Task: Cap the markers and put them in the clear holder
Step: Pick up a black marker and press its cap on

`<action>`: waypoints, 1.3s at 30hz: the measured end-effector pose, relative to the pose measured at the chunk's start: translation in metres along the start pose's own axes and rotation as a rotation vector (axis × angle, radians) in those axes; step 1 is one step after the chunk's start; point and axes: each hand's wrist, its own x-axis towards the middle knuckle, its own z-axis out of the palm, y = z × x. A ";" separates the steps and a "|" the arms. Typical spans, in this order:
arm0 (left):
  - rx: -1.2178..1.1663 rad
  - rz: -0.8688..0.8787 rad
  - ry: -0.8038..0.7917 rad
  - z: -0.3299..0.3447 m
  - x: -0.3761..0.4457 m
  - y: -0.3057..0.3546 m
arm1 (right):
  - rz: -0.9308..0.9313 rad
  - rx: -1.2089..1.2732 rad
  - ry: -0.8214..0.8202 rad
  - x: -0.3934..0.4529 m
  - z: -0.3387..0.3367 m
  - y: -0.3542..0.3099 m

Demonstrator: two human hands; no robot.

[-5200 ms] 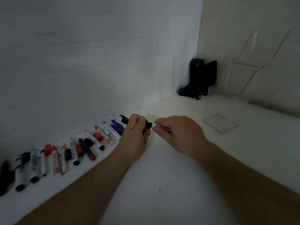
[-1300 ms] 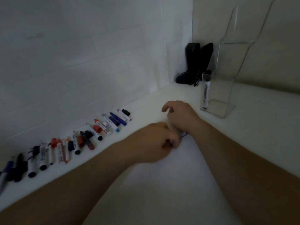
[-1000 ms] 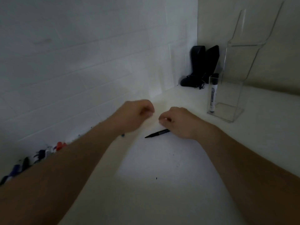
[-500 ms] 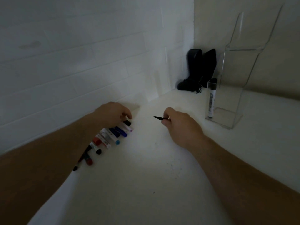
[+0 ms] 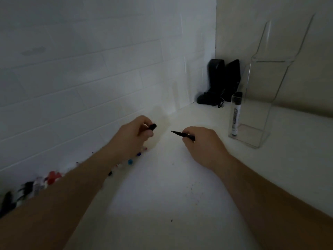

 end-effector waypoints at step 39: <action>0.053 0.262 0.135 0.038 -0.060 -0.013 | -0.420 -0.233 -0.003 -0.013 0.003 -0.049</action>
